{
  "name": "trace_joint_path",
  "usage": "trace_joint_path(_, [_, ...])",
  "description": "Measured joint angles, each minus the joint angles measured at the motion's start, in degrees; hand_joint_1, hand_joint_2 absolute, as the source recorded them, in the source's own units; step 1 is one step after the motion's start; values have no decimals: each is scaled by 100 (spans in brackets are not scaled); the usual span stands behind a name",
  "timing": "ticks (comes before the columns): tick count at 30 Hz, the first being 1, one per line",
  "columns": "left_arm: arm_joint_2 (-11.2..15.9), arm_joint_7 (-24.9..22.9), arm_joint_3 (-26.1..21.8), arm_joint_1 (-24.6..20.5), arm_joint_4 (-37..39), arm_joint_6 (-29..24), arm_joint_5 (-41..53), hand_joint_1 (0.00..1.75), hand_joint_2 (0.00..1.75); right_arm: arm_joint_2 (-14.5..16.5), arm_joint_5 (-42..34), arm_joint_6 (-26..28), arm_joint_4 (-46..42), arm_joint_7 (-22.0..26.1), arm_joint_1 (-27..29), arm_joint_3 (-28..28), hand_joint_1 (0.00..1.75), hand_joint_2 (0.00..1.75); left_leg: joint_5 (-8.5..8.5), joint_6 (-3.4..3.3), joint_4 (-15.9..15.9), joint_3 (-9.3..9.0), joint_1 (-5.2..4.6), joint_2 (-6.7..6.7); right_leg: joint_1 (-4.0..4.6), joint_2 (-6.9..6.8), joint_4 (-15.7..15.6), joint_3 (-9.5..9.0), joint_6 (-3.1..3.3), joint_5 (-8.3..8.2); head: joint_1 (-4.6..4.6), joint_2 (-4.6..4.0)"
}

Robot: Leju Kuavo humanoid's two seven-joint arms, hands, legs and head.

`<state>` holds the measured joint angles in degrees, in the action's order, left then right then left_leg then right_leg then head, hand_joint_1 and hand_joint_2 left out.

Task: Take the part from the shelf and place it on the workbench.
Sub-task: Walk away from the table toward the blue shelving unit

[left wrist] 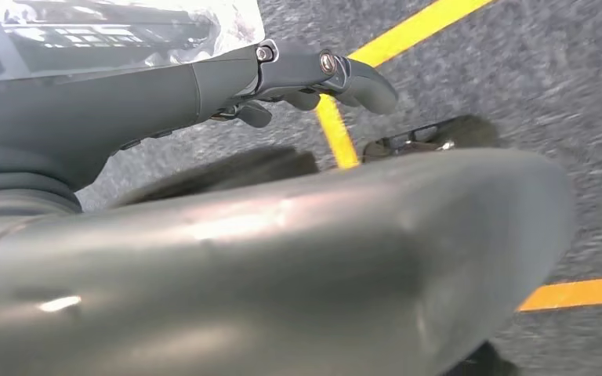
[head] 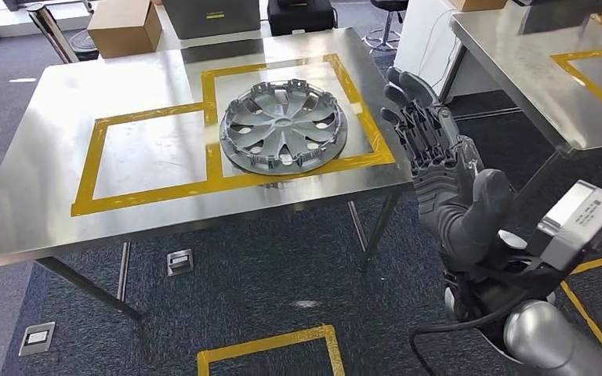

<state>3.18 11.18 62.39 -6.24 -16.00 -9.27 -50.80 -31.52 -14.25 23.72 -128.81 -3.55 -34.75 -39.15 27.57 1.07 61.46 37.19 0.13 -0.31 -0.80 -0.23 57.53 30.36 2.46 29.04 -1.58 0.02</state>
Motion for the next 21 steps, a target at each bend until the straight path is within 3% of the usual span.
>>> trace_joint_path(2, [-1, 1, 1, 4, 2, 0, -10, 0, 0, 1, -1, 1, -1, 3, 7, -1, 0, 0, 578, 35, 683, 155, 15, 4, 19, -17, 11, 141, 41, -111, 54, 0])
trace_joint_path(3, [-2, 1, 1, 2, 2, 0, -12, 0, 0, 1, -1, 1, -1, 3, 13, -2, 0, 0, 748, 40, 1017, 199, 18, 4, 32, -24, 22, 223, 48, -166, 72, 0])
trace_joint_path(4, [-2, 1, 1, 1, 3, 0, -13, 0, 0, 1, -2, -1, -1, 3, 19, -4, 0, 0, 780, 34, 1220, 181, 18, 4, 45, -30, 37, 309, 50, -219, 84, 0])
trace_joint_path(5, [-3, 1, 1, 0, 3, 0, -14, 0, 0, 1, -2, -2, -1, 3, 25, -5, 0, 0, 687, 17, 1246, 78, 14, 4, 57, -33, 56, 396, 49, -271, 91, 0])
trace_joint_path(6, [-3, 1, 1, -1, 3, 0, -14, 0, 0, 1, -2, -2, -1, 3, 30, -5, 0, 0, 519, -12, 1077, -118, 7, 3, 69, -35, 76, 478, 45, -319, 96, 0])
trace_joint_path(8, [2, 1, 1, -9, 4, -2, -15, 0, 0, 1, -1, -1, -3, 3, 31, -1, 0, 0, 309, -108, 340, -683, -29, 5, 88, -38, 106, 593, 25, -408, 102, 0])
trace_joint_path(9, [6, 3, 1, -22, 5, -4, -15, 0, 0, 0, -1, -1, -4, 4, 30, 2, 0, 0, 324, -145, -49, -934, -49, 7, 92, -43, 111, 625, 2, -452, 102, 0])
trace_joint_path(11, [12, 7, 1, -45, 7, -10, -15, 0, 0, 0, -1, -2, -7, 8, 28, 7, 0, 0, 412, -194, -479, -1154, -91, 8, 78, -58, 94, 655, -64, -551, 101, 0])
trace_joint_path(13, [8, 8, 1, -42, 8, -15, -16, 0, 0, -2, -2, -2, -8, 13, 30, 10, 0, 0, 315, -234, -568, -1096, -96, 16, 57, -59, 70, 676, -135, -610, 107, 0])
trace_joint_path(14, [5, 7, 1, -37, 8, -21, -16, 0, 0, -4, -2, -2, -8, 14, 33, 11, 0, 0, 244, -266, -595, -1046, -86, 25, 52, -46, 122, 706, -167, -519, 106, 0])
trace_joint_path(16, [-2, 5, 1, -39, 9, -32, -17, 0, 0, -11, -2, -1, -8, 15, 41, 14, 0, 0, 102, -314, -628, -912, -62, 42, 38, -19, 535, 832, -218, -25, 86, 0])
trace_joint_path(18, [-11, 3, 1, -43, 9, -32, -17, 0, 0, -16, -2, -1, -8, 14, 55, 15, 0, 0, -23, -331, -615, -751, -63, 44, 19, -15, 1233, 956, -265, 476, 56, 0])
trace_joint_path(19, [-14, 3, 1, -43, 10, -33, -21, 0, 0, -18, -2, -1, -8, 14, 62, 13, 0, 0, -86, -325, -599, -670, -63, 46, 10, -15, 1503, 965, -286, 529, 47, 0])
trace_joint_path(21, [-16, 5, 1, -44, 10, -34, -33, 0, 0, -19, -2, -1, -8, 14, 67, 10, 0, 0, -194, -304, -539, -491, -62, 50, -6, -16, 1580, 786, -309, 264, 31, 0])
